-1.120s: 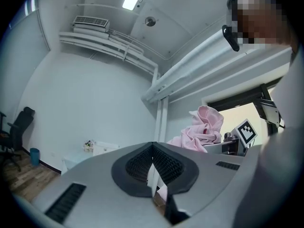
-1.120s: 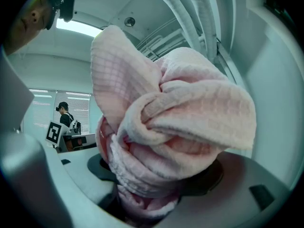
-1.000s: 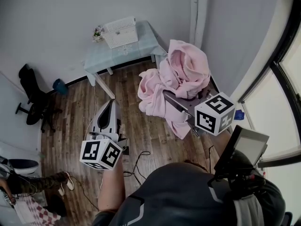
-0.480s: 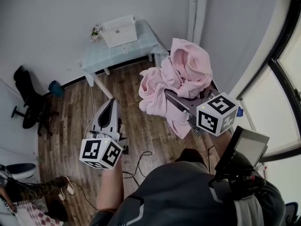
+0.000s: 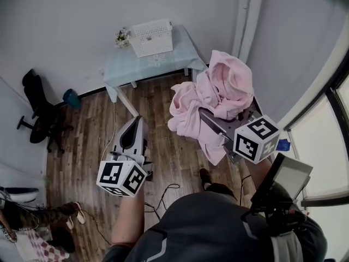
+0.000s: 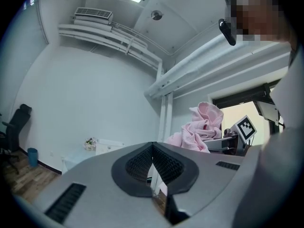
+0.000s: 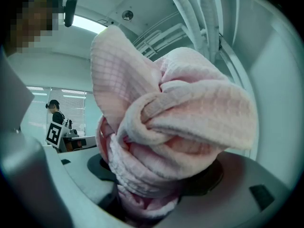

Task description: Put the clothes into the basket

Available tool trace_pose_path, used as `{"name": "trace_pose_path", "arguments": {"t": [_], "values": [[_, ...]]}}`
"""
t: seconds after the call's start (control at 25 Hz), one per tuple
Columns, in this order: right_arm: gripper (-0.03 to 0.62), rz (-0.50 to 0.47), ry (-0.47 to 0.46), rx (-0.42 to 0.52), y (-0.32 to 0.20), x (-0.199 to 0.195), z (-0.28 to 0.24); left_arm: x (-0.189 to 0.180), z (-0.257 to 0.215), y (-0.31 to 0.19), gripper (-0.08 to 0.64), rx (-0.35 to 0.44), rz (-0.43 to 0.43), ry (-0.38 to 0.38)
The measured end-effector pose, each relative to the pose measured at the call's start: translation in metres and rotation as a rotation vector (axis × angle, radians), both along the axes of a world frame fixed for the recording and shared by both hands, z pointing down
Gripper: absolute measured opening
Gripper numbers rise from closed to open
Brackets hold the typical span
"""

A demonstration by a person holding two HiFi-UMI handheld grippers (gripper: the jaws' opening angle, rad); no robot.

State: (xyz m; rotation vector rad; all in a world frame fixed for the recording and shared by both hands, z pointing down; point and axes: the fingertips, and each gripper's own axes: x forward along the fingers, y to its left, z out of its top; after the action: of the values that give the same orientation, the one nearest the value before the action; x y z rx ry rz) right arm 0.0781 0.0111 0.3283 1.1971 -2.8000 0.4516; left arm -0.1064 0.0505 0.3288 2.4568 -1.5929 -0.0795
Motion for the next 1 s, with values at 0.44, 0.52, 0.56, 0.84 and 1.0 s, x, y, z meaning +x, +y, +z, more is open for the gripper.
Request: {"name": "trace_pose_path", "arguments": {"t": [0.44,0.52,0.56,0.84,1.0], "values": [[0.353,-0.003,0.018,0.052,0.012,-0.004,-0.027,-0.009,-0.028,0.008,0.008,0.035,0.002,0.012],[0.353,-0.007,0.025,0.057,0.011,-0.005,-0.029,-0.009,-0.029,0.006,0.008,0.039,0.004,0.017],[0.353,-0.008,0.027,0.058,0.010,-0.005,-0.029,-0.008,-0.030,0.004,0.008,0.041,0.006,0.011],[0.353,-0.008,0.021,0.066,0.008,-0.005,-0.029,-0.002,-0.031,0.005,0.008,0.038,0.027,-0.015],[0.353,-0.004,0.008,0.076,0.004,-0.002,-0.014,0.000,-0.014,0.002,0.008,0.034,0.036,-0.022]]}}
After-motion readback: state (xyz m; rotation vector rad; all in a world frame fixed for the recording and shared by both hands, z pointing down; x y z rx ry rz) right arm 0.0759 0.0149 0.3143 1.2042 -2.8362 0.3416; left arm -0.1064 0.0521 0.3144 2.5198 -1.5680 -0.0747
